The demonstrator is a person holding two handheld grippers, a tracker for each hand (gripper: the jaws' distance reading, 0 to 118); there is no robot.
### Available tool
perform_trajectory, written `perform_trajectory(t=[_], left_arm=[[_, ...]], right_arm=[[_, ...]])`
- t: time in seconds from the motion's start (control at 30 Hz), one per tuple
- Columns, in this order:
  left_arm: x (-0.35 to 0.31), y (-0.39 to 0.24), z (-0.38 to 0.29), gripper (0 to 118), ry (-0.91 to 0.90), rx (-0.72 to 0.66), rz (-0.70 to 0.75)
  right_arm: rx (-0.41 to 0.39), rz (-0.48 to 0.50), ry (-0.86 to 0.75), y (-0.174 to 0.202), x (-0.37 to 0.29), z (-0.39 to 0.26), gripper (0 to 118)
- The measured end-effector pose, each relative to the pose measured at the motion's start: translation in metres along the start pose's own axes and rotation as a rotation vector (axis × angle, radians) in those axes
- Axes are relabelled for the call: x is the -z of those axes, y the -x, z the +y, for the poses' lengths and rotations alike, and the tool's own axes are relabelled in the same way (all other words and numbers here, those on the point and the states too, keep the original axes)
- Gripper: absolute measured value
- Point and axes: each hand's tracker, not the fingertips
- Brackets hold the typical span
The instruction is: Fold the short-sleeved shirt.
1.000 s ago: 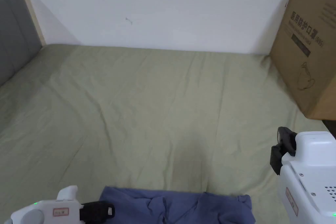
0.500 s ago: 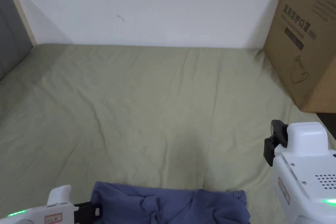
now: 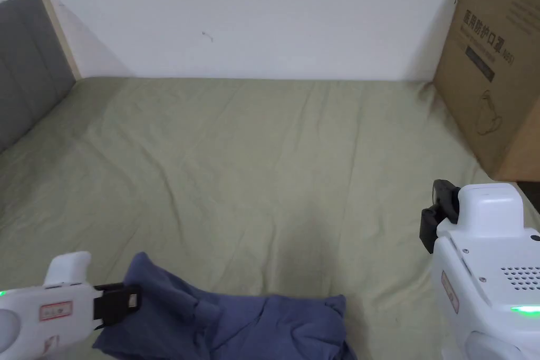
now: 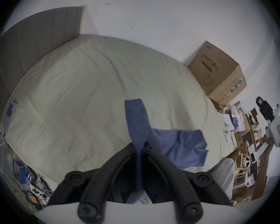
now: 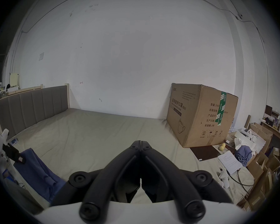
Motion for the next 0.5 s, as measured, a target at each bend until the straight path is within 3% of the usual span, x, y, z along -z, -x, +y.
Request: perform_trajectory(t=[0.2,0.5], left_arm=[[0.042,-0.096,0.005,6,0.067,0.133,-0.095],[0.146,-0.206,-0.042,6,0.246,0.296,-0.090]], right_arm=[[0.003,-0.011,-0.012,-0.012,-0.008,0.001,0],[0.002,-0.048,-0.003,-0.031,-0.015,-0.005,0]])
